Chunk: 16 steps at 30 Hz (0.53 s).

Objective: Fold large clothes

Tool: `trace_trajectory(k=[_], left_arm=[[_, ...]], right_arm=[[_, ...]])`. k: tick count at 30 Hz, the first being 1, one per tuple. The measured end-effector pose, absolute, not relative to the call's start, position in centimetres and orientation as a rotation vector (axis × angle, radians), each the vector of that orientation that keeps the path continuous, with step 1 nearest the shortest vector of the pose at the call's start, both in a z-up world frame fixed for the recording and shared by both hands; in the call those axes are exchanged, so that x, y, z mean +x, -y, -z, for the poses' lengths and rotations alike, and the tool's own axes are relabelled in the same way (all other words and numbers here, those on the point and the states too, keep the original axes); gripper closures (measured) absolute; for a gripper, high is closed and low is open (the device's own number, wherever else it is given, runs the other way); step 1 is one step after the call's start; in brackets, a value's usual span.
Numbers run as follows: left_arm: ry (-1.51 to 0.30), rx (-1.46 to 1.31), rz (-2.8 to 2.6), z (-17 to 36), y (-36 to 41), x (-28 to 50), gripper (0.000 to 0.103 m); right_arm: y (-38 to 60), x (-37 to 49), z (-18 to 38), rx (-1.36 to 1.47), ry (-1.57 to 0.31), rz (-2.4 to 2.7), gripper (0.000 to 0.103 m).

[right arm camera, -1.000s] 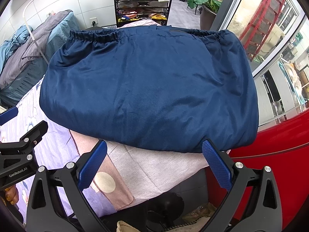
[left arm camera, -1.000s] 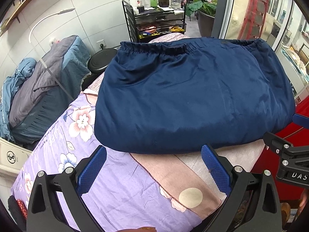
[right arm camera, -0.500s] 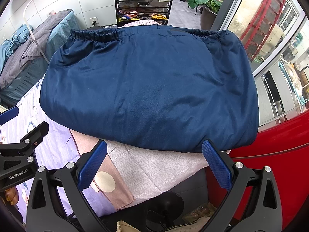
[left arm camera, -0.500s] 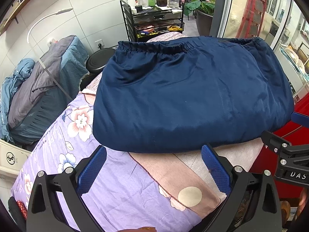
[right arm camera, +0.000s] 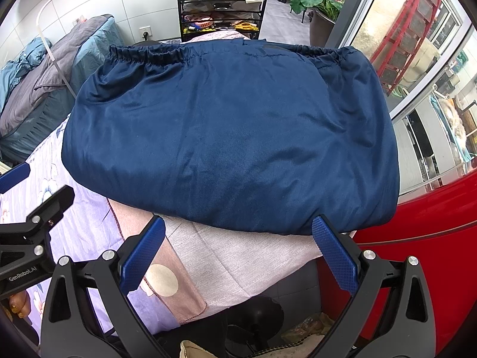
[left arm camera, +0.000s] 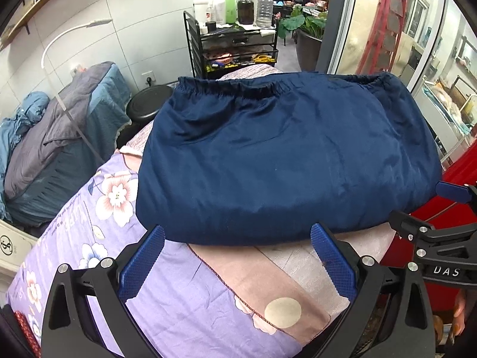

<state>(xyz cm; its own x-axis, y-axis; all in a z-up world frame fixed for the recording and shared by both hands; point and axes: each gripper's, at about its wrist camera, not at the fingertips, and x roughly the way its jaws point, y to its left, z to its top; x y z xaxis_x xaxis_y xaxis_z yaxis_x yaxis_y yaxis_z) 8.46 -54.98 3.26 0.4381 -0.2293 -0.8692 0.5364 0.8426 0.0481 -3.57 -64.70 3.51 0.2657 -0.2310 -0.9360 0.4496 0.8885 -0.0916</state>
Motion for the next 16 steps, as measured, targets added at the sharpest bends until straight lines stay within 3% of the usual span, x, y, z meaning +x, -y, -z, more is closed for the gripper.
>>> trace_trajectory(k=[16], left_arm=[[-1.076, 0.348, 0.43, -2.7, 55.0, 9.2, 0.006]], right_arm=[[65.1, -3.6, -3.7, 0.203, -1.218, 0.461, 0.006]])
